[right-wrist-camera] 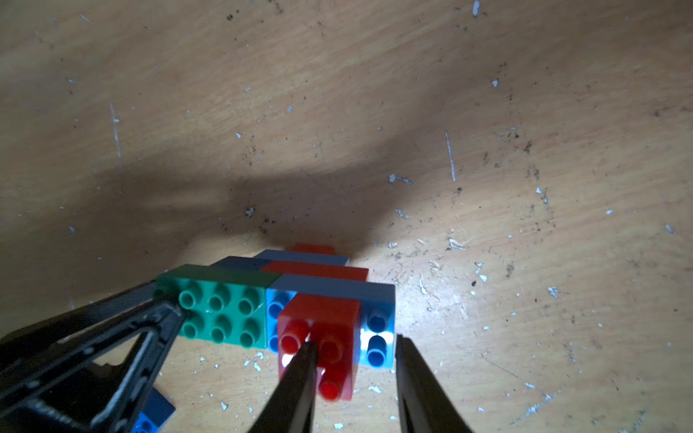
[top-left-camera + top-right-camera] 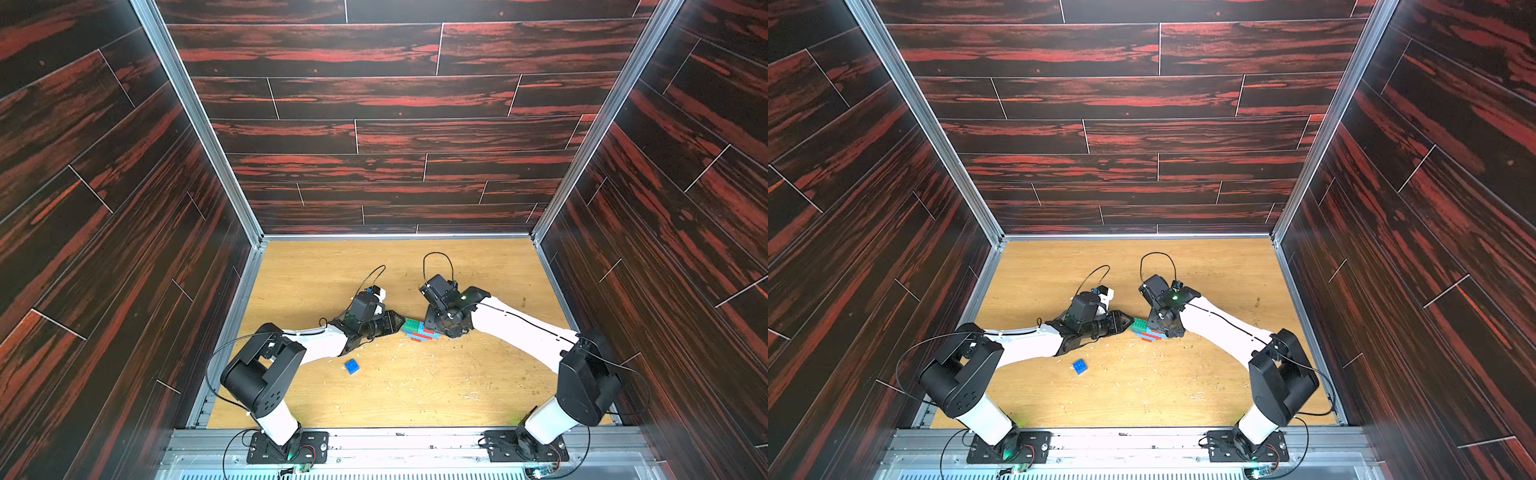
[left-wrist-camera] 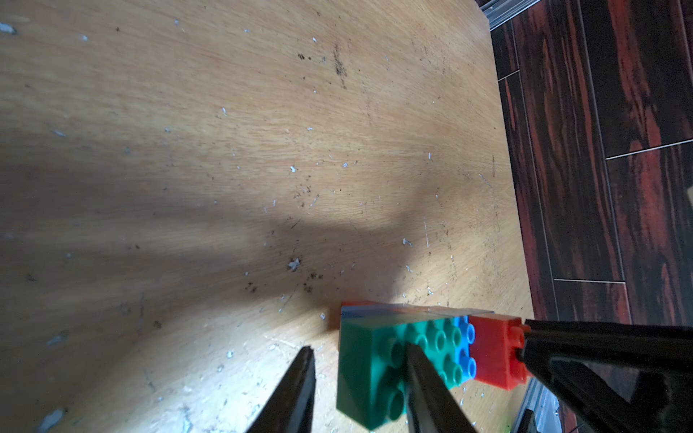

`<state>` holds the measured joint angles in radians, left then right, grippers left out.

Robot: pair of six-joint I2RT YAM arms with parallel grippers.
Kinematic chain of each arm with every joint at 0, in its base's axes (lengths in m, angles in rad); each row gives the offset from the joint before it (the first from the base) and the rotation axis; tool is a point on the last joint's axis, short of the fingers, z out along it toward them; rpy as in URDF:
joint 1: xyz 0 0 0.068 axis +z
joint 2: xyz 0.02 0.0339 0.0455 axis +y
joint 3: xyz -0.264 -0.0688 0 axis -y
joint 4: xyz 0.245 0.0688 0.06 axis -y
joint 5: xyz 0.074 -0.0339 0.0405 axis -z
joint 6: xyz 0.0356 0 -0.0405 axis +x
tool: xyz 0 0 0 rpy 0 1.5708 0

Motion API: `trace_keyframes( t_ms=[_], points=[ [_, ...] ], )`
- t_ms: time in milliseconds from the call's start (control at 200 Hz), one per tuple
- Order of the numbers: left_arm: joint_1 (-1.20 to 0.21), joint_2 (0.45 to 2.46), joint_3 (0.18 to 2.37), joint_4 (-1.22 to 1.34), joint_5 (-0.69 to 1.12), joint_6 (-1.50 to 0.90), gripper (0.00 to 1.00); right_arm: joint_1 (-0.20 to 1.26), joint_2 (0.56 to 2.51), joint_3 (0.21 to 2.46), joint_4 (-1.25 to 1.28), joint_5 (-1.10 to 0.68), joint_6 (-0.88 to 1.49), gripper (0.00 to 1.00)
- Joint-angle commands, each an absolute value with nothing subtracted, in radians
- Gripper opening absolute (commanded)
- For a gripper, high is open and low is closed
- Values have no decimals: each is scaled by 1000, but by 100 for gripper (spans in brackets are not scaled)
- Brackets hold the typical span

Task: Assemble a heart with lego
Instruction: Assemble the lego brick with the lego brick.

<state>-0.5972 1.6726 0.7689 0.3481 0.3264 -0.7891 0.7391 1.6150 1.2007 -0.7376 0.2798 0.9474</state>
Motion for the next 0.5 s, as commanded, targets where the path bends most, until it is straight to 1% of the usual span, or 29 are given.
trace_keyframes(
  t_ms=[0, 105, 200, 381, 496],
  points=[
    [-602, 1660, 769, 266, 303, -768, 43, 736, 1695, 1113, -789, 242, 931, 36],
    [-603, 1660, 769, 274, 308, -775, 43, 741, 1706, 1120, -805, 254, 922, 36],
    [-603, 1632, 772, 269, 299, -765, 44, 742, 1681, 1182, -843, 292, 924, 36],
    [-601, 1570, 832, 143, 255, -711, 54, 741, 1654, 1276, -849, 287, 894, 42],
    [-594, 1491, 849, 57, 198, -676, 58, 742, 1626, 1307, -863, 313, 884, 45]
  ],
)
